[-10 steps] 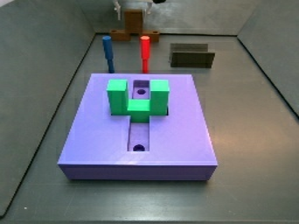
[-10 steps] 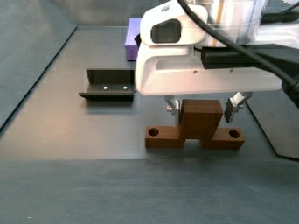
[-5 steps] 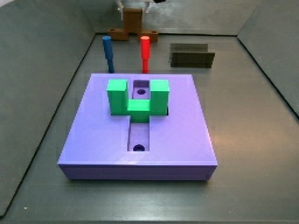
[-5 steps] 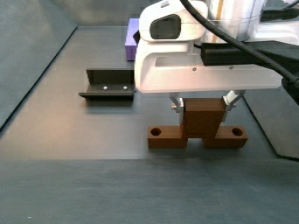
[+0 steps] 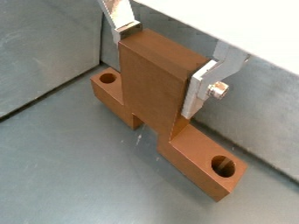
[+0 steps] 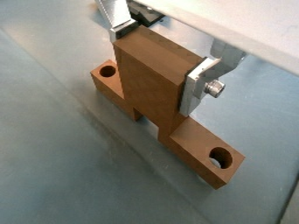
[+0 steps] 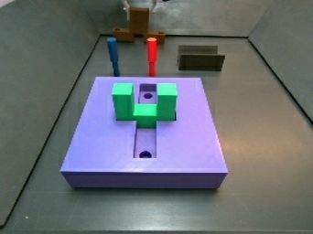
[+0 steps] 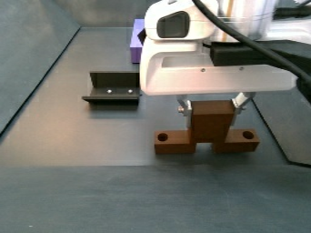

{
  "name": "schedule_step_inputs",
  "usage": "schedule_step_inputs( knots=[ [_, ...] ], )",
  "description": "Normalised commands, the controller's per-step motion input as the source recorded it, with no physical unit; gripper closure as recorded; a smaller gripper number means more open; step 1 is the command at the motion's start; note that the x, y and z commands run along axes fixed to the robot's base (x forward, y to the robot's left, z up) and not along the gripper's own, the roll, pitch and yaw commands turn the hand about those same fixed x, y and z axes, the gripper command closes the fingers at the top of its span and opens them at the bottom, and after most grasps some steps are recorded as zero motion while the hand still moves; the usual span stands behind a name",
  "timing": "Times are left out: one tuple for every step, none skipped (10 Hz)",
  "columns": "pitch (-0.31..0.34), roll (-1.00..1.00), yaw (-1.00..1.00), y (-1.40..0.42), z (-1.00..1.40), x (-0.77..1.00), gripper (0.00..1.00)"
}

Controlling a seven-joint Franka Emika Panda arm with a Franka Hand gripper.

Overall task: Pick up the brown object. Move up. Move to above the board. Insert the brown object.
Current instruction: Pick up the brown object, then move up, then move to above the board.

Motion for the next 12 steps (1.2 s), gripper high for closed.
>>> schedule_step_inputs(
  knots=[
    [0.0,0.0,0.0,0.0,0.0,0.0,1.0],
    [0.0,0.0,0.0,0.0,0.0,0.0,1.0],
    [0.0,0.0,0.0,0.0,0.0,0.0,1.0],
    [0.0,0.0,0.0,0.0,0.0,0.0,1.0],
    [0.0,0.0,0.0,0.0,0.0,0.0,1.0],
    [0.0,0.0,0.0,0.0,0.0,0.0,1.0],
    [0.0,0.0,0.0,0.0,0.0,0.0,1.0],
    [0.0,0.0,0.0,0.0,0.83,0.0,1.0],
    [0.036,-0.01,-0.05,-0.03,0.79,-0.04,1.0],
    [0.078,0.03,-0.05,-0.02,0.57,-0.06,1.0],
    [0.068,0.06,-0.02,-0.02,0.28,-0.02,1.0],
    [0.0,0.0,0.0,0.0,1.4,0.0,1.0]
  ],
)
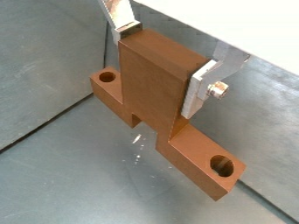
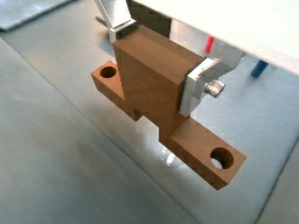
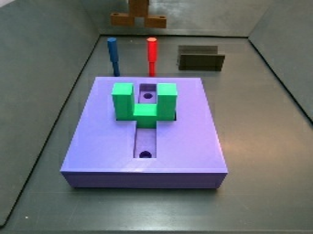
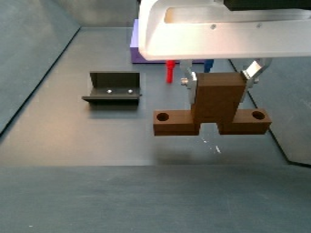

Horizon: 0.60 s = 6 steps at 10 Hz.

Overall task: Pick up the brown object. Move up. Move to above the board. Insert the brown object.
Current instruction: Move to above the board.

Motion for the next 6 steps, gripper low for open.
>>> schedule_step_inputs(
  knots=[
    [0.01,-0.04,0.01,0.0,1.4,-0.02,1.0],
    [0.02,-0.02,0.0,0.0,1.4,-0.05,1.0],
    [0.006,0.02,0.01,-0.01,1.4,-0.02,1.0],
    [0.056,-0.01,0.0,0.01,1.4,0.04,1.0],
    [0.085,-0.01,0.0,0.01,0.65,0.03,1.0],
    [0.083,0.01,0.0,0.0,0.36,0.03,1.0]
  ],
)
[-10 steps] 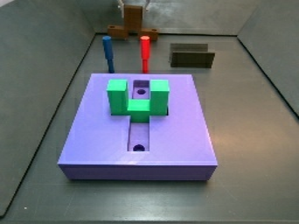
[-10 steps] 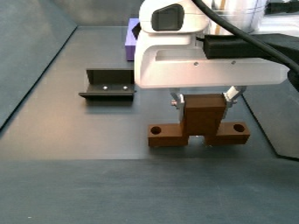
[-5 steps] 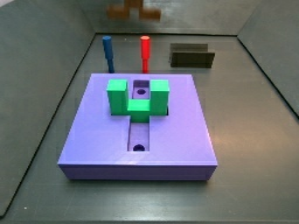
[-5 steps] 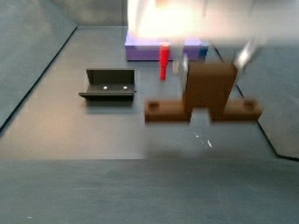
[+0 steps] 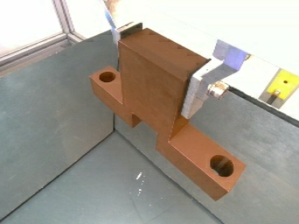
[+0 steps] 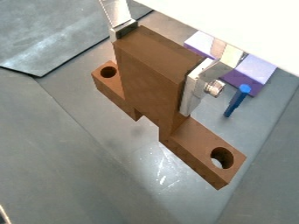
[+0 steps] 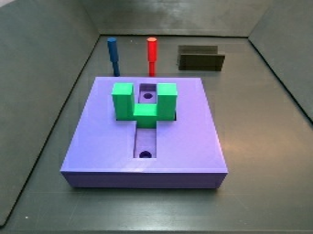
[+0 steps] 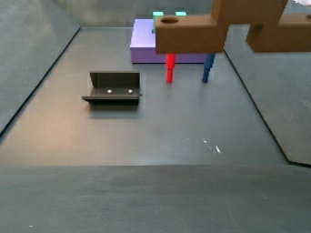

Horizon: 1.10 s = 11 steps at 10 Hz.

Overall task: Pick up the brown object. Move up. Move to above the board. Insert the brown object.
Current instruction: Move to above the board.

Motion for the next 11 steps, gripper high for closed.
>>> schedule_step_inputs(
  knots=[
    [0.124,-0.08,0.0,-1.4,0.13,0.16,1.0],
    [0.097,-0.02,0.02,-1.4,0.13,0.15,1.0],
    [0.06,0.0,0.01,-1.4,0.13,0.14,1.0],
    [0.012,-0.02,0.0,-1.4,0.13,0.14,1.0],
    [0.012,-0.03,0.01,-1.4,0.13,0.14,1.0],
    [0.032,0.0,0.01,-1.4,0.14,0.14,1.0],
    [0.024,-0.02,0.01,-1.4,0.14,0.14,1.0],
    [0.032,0.0,0.01,-1.4,0.15,0.14,1.0],
    [0.046,0.0,0.01,-1.4,0.15,0.14,1.0],
    [0.073,-0.01,0.0,-1.4,0.16,0.15,1.0],
    [0.096,0.01,0.01,-1.4,0.16,0.17,1.0]
  ],
)
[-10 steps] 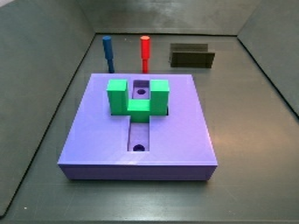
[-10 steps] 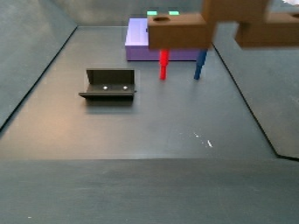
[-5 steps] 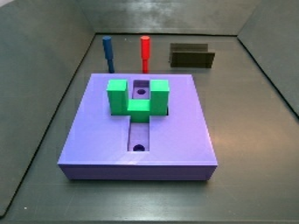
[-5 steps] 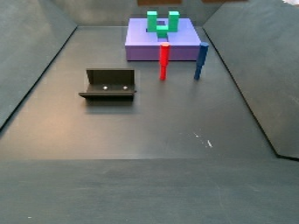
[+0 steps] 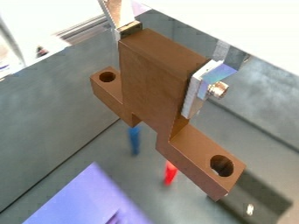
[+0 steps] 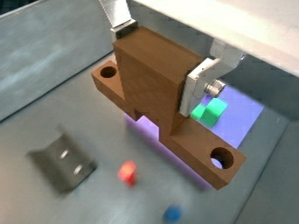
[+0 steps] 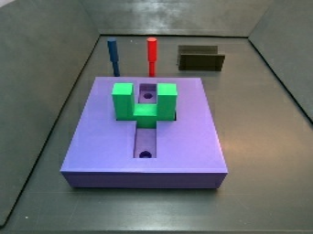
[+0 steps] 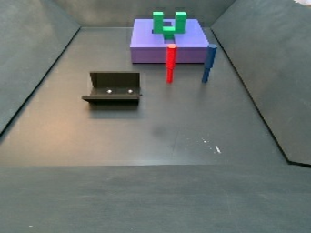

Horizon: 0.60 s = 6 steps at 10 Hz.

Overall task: Pick up the brown object. Move up. Move to above the board. Insert the brown object.
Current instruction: Move to above the board, then insert the brown object.

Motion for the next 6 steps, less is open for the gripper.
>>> schedule_step_inputs(
  knots=[
    [0.134,0.01,0.0,-1.4,0.16,0.21,1.0],
    [0.152,0.0,0.01,-1.4,0.17,0.23,1.0],
    [0.17,0.01,0.01,-1.4,0.2,0.28,1.0],
    [0.163,0.0,0.01,-0.79,0.12,0.18,1.0],
    [0.149,0.02,0.01,-0.29,0.05,0.11,1.0],
    [0.0,0.0,-0.01,0.0,0.0,0.0,1.0]
  ],
)
